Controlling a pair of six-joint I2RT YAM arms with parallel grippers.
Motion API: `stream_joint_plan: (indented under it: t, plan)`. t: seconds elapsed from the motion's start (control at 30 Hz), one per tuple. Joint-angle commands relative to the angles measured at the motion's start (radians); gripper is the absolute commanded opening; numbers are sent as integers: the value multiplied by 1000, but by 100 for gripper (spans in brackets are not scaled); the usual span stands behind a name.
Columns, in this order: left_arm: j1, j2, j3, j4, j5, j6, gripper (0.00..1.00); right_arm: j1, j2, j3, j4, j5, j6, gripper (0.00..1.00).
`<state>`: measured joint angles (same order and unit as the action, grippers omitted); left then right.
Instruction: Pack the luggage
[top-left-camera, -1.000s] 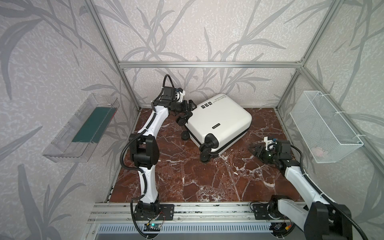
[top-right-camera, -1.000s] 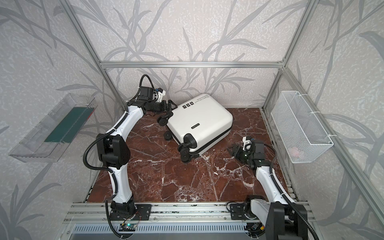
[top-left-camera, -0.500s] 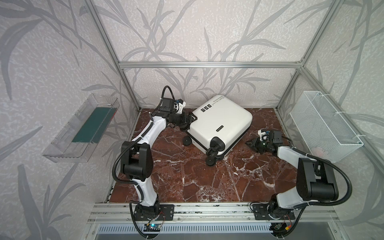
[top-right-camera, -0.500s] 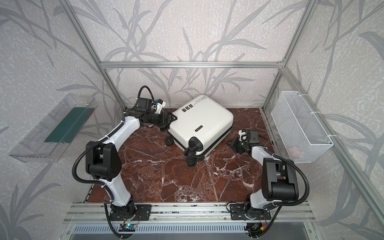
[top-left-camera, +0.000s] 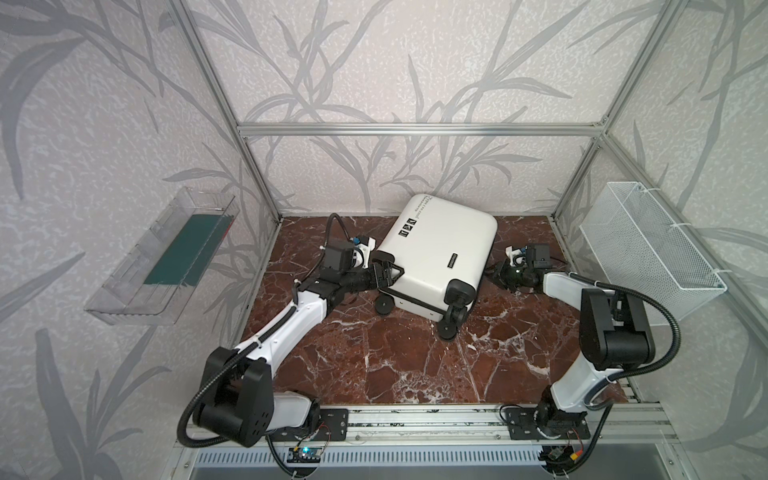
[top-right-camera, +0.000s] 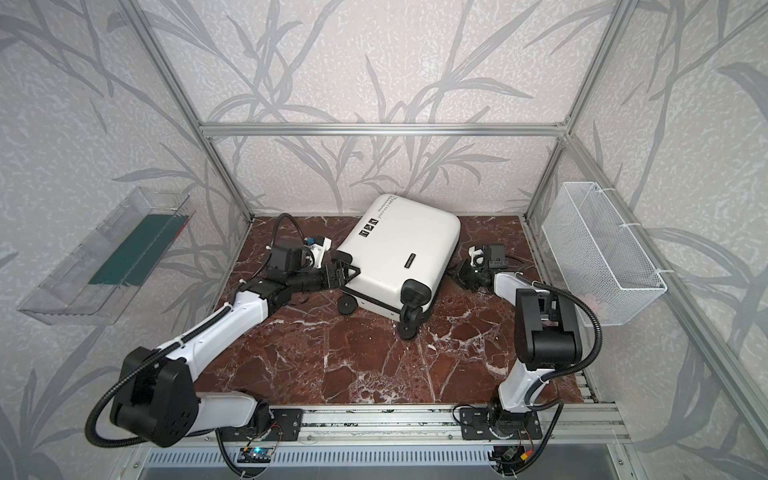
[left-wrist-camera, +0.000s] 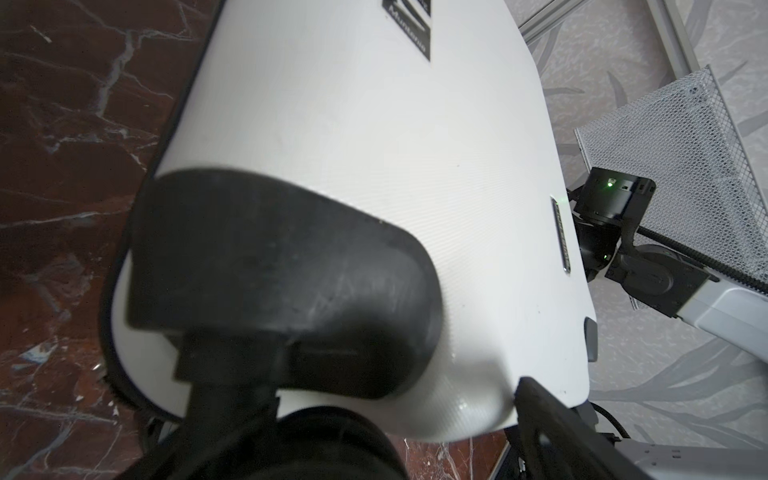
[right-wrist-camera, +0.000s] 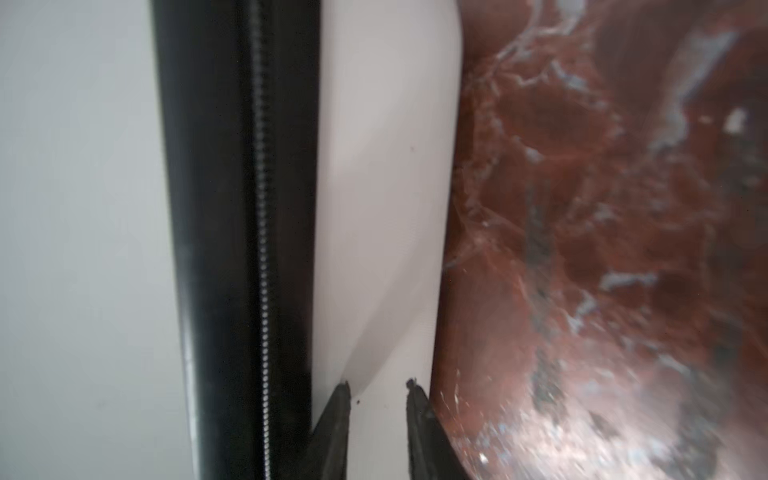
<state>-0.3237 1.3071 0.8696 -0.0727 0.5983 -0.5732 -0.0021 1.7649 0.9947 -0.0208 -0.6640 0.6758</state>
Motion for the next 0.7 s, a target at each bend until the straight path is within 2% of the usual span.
stream_joint_plan:
  t: [0.0, 0.17, 0.33, 0.57, 0.67]
  plan:
    - [-33, -49, -46, 70, -51, -79, 99, 53, 55, 111, -5, -50, 3, 26]
    - [-56, -101, -58, 86, -83, -117, 99, 67, 110, 231, -93, -44, -31, 26]
    - [-54, -157, -6, 3, -167, -80, 99, 51, 24, 210, -184, -3, -115, 29]
    - [-32, -220, 80, -75, -281, -19, 99, 1, -263, 24, -268, 74, -195, 64]
    - [-10, -221, 122, -116, -319, 29, 99, 2, -404, -51, -331, 96, -219, 69]
